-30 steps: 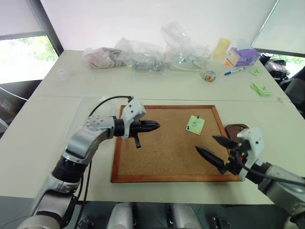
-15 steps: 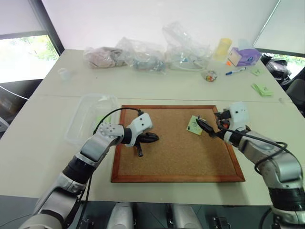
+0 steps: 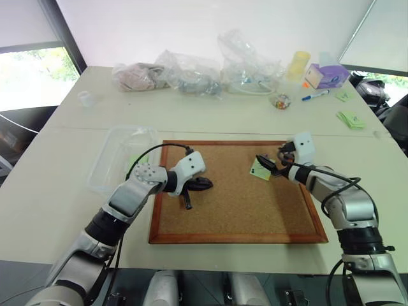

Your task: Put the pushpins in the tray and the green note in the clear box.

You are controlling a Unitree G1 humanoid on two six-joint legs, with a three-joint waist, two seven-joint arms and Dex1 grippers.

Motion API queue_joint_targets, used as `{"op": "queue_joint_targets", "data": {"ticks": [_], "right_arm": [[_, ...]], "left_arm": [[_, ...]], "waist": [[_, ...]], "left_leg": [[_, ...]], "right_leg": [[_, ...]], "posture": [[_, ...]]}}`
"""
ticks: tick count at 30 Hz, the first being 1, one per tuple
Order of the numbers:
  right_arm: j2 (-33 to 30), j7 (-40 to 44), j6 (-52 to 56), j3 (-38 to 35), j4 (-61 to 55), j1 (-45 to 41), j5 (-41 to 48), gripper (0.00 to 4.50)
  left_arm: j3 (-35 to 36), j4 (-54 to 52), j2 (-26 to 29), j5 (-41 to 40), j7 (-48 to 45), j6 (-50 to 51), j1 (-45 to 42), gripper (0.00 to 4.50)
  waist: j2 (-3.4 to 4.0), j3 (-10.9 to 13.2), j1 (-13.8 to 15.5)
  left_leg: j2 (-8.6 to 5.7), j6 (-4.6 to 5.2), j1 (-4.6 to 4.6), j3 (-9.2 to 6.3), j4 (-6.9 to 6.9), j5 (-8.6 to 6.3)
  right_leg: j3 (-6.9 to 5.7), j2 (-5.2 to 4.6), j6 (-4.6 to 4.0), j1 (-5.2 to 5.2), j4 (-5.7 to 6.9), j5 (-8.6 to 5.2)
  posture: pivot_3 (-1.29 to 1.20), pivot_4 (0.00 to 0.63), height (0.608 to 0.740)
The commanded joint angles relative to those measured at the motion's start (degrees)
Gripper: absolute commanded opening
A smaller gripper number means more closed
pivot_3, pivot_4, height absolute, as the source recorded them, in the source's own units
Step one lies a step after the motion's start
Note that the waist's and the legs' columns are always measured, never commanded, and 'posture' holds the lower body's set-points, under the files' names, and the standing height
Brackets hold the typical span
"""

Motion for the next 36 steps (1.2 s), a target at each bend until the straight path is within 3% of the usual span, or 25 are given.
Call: {"op": "queue_joint_targets", "data": {"ticks": [1,7,15,28,36], "right_arm": [[0.2,1.4,-0.6,-1.0,0.4,-1.3,-0.4,3.22],[1.0,2.3,0.8,-1.6,0.8,-1.2,-0.2,0.29],[1.8,2.3,0.2,-2.8,0.3,-0.7,-0.6,0.29],[3.9,-1.2,-10.0,-7.9,-3.4,1.7,-2.0,0.29],[4.0,-0.4,-8.5,-7.3,-6.3,4.7,-1.4,0.29]], "left_arm": [[-0.6,-0.4,0.0,0.9,0.3,1.0,0.8,0.00],[-0.4,-0.4,-0.2,0.9,0.6,1.1,0.6,0.00],[-0.2,0.4,-0.5,0.9,0.7,0.7,0.0,0.00],[-2.6,2.7,1.3,4.2,-0.6,-0.4,0.0,0.00],[-2.5,3.3,0.9,4.3,-1.1,-1.2,0.0,0.00]], "waist": [[0.00,0.0,0.0],[0.00,0.0,0.0],[0.03,0.0,0.0],[0.04,0.0,0.0],[0.07,-0.1,-0.1]], "left_leg": [[0.00,0.00,0.00,0.00,0.00,0.00],[0.00,0.00,0.01,0.00,0.00,0.00],[0.00,0.00,0.01,0.01,0.00,0.00],[-0.01,0.00,0.03,0.01,0.00,0.00],[0.00,0.00,0.05,0.02,0.01,0.00]], "right_leg": [[0.00,0.00,0.00,0.00,0.00,0.00],[0.00,0.00,0.00,0.00,0.01,0.00],[0.00,-0.01,0.00,0.00,0.01,0.00],[0.00,-0.01,0.00,0.02,0.01,0.00],[0.01,-0.02,0.00,0.04,0.02,0.00]], "posture": [[0.00,0.150,0.737],[0.00,0.150,0.737],[0.00,0.150,0.737],[0.00,0.150,0.737],[0.00,0.150,0.737]]}}
